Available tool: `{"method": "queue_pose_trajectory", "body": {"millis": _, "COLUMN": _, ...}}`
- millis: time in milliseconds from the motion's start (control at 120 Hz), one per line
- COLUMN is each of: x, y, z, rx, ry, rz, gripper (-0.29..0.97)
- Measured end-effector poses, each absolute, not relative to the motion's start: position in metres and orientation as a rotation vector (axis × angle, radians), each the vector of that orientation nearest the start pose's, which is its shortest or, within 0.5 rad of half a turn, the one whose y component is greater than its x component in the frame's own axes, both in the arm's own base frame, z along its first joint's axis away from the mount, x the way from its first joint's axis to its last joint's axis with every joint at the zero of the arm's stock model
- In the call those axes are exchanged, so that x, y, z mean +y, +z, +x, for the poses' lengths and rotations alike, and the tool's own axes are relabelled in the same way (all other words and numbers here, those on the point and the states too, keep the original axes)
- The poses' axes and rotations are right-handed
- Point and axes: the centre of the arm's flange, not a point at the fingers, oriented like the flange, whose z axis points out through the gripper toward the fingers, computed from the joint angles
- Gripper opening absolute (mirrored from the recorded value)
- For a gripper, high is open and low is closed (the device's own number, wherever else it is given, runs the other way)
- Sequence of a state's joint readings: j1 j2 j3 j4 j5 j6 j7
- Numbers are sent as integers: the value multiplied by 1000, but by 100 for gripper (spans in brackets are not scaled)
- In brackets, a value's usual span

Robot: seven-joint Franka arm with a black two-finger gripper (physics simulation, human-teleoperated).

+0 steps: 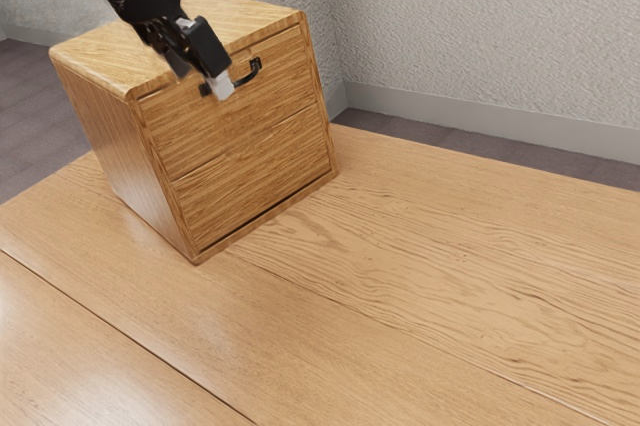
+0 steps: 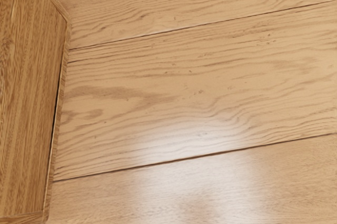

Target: Pull the drawer handle with one arm to open the drawer

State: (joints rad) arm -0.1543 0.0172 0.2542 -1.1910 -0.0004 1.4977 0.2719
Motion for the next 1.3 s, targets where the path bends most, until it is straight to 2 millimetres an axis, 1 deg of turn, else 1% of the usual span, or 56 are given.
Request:
{"method": "queue_pose_trajectory", "body": {"millis": 108, "x": 53, "y": 803, "z": 520, "rx": 256, "ry": -485, "rz": -3041, "gripper": 68}}
{"method": "queue_pose_trajectory", "body": {"millis": 150, "x": 54, "y": 807, "z": 518, "rx": 252, "ry": -497, "rz": -3041, "gripper": 68}}
{"method": "queue_pose_trajectory", "body": {"millis": 233, "x": 57, "y": 810, "z": 518, "rx": 245, "ry": -519, "rz": -3047, "gripper": 68}}
{"method": "queue_pose_trajectory", "body": {"millis": 400, "x": 67, "y": 807, "z": 523, "rx": 238, "ry": -540, "rz": -3037, "gripper": 68}}
{"method": "queue_pose_trajectory", "body": {"millis": 450, "x": 75, "y": 802, "z": 528, "rx": 239, "ry": -538, "rz": -3028, "gripper": 68}}
{"method": "queue_pose_trajectory", "body": {"millis": 483, "x": 83, "y": 794, "z": 536, "rx": 236, "ry": -530, "rz": -3020, "gripper": 68}}
{"method": "queue_pose_trajectory", "body": {"millis": 533, "x": 99, "y": 781, "z": 549, "rx": 224, "ry": -516, "rz": -3008, "gripper": 68}}
{"method": "queue_pose_trajectory", "body": {"millis": 600, "x": 129, "y": 759, "z": 567, "rx": 191, "ry": -494, "rz": -2994, "gripper": 68}}
{"method": "queue_pose_trajectory", "body": {"millis": 650, "x": 139, "y": 750, "z": 576, "rx": 199, "ry": -500, "rz": -2980, "gripper": 68}}
{"method": "queue_pose_trajectory", "body": {"millis": 733, "x": 133, "y": 748, "z": 584, "rx": 275, "ry": -537, "rz": -2961, "gripper": 68}}
{"method": "queue_pose_trajectory", "body": {"millis": 817, "x": 128, "y": 751, "z": 587, "rx": 339, "ry": -570, "rz": -2942, "gripper": 68}}
{"method": "queue_pose_trajectory", "body": {"millis": 933, "x": 127, "y": 758, "z": 589, "rx": 397, "ry": -622, "rz": -2906, "gripper": 68}}
{"method": "queue_pose_trajectory", "body": {"millis": 1008, "x": 128, "y": 758, "z": 593, "rx": 426, "ry": -649, "rz": -2883, "gripper": 68}}
{"method": "queue_pose_trajectory", "body": {"millis": 1083, "x": 130, "y": 750, "z": 602, "rx": 449, "ry": -656, "rz": -2866, "gripper": 68}}
{"method": "queue_pose_trajectory", "body": {"millis": 1175, "x": 131, "y": 734, "z": 617, "rx": 477, "ry": -655, "rz": -2848, "gripper": 68}}
{"method": "queue_pose_trajectory", "body": {"millis": 1300, "x": 137, "y": 725, "z": 627, "rx": 494, "ry": -660, "rz": -2825, "gripper": 68}}
